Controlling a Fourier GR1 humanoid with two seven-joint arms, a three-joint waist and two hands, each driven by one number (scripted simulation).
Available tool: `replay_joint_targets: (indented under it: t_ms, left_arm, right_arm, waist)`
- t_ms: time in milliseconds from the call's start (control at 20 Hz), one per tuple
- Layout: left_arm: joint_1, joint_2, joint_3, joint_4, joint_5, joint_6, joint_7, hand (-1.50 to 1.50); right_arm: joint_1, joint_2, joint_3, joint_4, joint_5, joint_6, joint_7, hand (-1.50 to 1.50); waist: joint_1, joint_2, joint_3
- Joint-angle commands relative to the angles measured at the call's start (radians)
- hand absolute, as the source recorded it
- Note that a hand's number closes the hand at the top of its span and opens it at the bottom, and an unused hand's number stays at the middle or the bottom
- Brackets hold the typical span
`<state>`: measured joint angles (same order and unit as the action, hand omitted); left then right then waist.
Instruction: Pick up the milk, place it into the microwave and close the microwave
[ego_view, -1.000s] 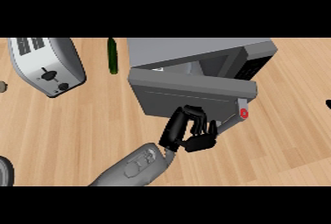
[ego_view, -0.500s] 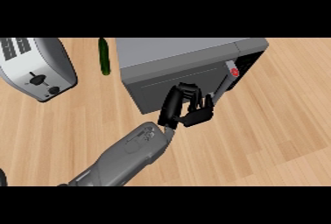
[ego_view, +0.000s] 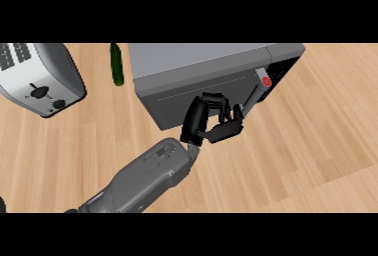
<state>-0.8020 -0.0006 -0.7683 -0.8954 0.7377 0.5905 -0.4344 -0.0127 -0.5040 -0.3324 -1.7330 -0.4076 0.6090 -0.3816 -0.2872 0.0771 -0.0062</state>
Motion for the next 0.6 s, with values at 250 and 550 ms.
replay_joint_targets:
  t_ms: [250,550]
  left_arm:
    - [-0.098,0.001,0.059,0.083,0.073,-0.015,-0.076,1.50]
    - [-0.112,0.001,0.053,0.105,0.112,-0.033,-0.106,1.50]
  right_arm:
    - [-0.044,-0.054,-0.038,0.034,-0.047,0.002,0.043,-1.50]
    - [-0.071,-0.086,-0.067,0.057,-0.070,0.007,0.048,-1.50]
  waist:
    - [-0.004,0.006,0.000]
    - [-0.007,0.009,0.002]
